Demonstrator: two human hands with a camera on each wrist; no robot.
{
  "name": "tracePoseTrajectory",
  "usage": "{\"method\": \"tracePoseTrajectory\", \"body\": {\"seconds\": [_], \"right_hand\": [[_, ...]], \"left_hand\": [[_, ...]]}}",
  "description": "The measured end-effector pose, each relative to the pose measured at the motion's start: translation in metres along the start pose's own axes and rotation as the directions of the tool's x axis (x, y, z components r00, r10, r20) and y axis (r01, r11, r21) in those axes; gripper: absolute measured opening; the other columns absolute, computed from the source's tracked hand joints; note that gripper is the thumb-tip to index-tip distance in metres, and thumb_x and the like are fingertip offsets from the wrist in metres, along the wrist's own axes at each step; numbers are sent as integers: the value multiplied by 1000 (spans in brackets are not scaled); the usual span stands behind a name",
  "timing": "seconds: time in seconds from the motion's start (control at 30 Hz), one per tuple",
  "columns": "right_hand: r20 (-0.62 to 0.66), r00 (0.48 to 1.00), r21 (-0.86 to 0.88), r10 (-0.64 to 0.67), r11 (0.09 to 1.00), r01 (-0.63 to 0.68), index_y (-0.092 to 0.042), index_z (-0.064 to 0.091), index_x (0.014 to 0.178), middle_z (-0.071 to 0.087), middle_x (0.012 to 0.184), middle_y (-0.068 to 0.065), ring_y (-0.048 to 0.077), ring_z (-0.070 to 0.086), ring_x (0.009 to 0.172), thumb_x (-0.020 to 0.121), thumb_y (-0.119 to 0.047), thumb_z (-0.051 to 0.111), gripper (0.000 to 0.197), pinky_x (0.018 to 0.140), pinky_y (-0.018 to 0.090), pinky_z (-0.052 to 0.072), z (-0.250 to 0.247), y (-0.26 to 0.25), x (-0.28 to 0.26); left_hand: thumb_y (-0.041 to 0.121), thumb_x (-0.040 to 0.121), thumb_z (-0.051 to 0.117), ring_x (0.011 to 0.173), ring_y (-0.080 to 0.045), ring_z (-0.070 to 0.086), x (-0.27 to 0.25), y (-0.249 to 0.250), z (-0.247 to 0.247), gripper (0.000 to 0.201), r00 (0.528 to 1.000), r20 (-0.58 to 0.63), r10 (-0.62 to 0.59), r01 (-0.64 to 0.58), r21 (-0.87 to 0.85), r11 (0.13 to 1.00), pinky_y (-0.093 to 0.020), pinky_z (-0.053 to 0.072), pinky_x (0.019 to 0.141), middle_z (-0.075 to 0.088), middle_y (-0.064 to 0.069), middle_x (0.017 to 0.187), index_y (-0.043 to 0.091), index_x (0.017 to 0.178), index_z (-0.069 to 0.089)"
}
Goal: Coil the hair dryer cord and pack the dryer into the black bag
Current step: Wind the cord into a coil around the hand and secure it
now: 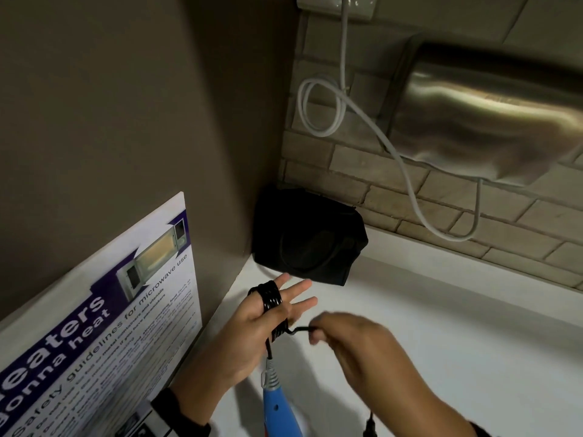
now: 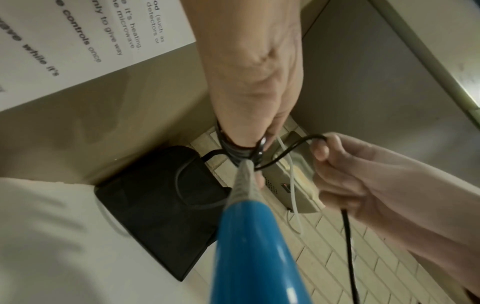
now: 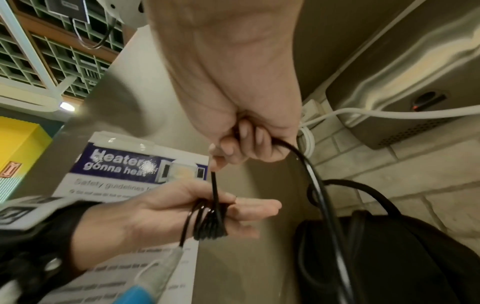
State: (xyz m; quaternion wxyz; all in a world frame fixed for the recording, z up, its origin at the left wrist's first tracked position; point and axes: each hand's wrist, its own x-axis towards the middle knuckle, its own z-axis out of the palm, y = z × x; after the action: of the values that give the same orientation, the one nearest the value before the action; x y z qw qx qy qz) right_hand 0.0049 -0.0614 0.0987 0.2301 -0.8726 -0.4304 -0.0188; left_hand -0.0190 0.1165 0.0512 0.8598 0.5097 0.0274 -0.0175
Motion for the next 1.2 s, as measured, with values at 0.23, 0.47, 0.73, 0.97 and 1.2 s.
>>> {"method": "tracePoseTrajectory", "body": {"seconds": [0.23, 0.47, 0.73, 0.97, 1.2], "right_hand": [[-105, 992, 135, -65, 988, 79, -21, 59, 82, 60, 75, -9, 4, 57, 73, 87, -22, 43, 17, 63, 14, 44, -18, 4, 47], [-50, 999, 279, -3, 960, 17, -24, 65, 80, 60, 73, -15, 4, 60, 74, 91, -10, 55, 20, 64, 10, 42, -3, 27, 66], [121, 993, 473, 3, 879, -60, -18, 69, 79, 65, 76, -6, 3, 58, 67, 91, -14, 60, 16, 68, 13, 46, 10, 53, 79], [151, 987, 522, 55, 843, -127, -31, 63, 75, 64, 72, -8, 1, 59, 71, 96, -16, 52, 27, 74, 18, 44, 20, 80, 71], [318, 943, 729, 97, 611, -309, -5, 59, 114, 66, 105, 12, 17, 64, 100, 102, -22, 39, 29, 97, 34, 49, 22, 62, 56]], "left_hand": [[4, 93, 41, 105, -27, 67, -9, 17, 8, 31, 973, 215, -81, 85, -10, 996, -35, 48, 100, 69, -9, 113, 8, 117, 60], [16, 94, 40, 111, -39, 63, -12, 20, 6, 38, 953, 286, -104, 105, 11, 994, -35, 48, 100, 65, -15, 123, 6, 129, 46], [14, 92, 44, 81, -32, 70, -11, 20, 3, 31, 950, 277, -142, 152, -17, 988, -49, 47, 99, 71, -22, 100, -3, 112, 59], [14, 92, 44, 38, -10, 48, -9, 19, 7, 21, 969, 186, -164, 188, -121, 975, -41, 57, 76, 61, -7, 56, -2, 93, 57], [27, 93, 40, 24, -1, 32, -4, 22, 4, 31, 957, 175, -233, 274, -275, 921, -26, 56, 57, 40, 8, 35, 12, 71, 55]]}}
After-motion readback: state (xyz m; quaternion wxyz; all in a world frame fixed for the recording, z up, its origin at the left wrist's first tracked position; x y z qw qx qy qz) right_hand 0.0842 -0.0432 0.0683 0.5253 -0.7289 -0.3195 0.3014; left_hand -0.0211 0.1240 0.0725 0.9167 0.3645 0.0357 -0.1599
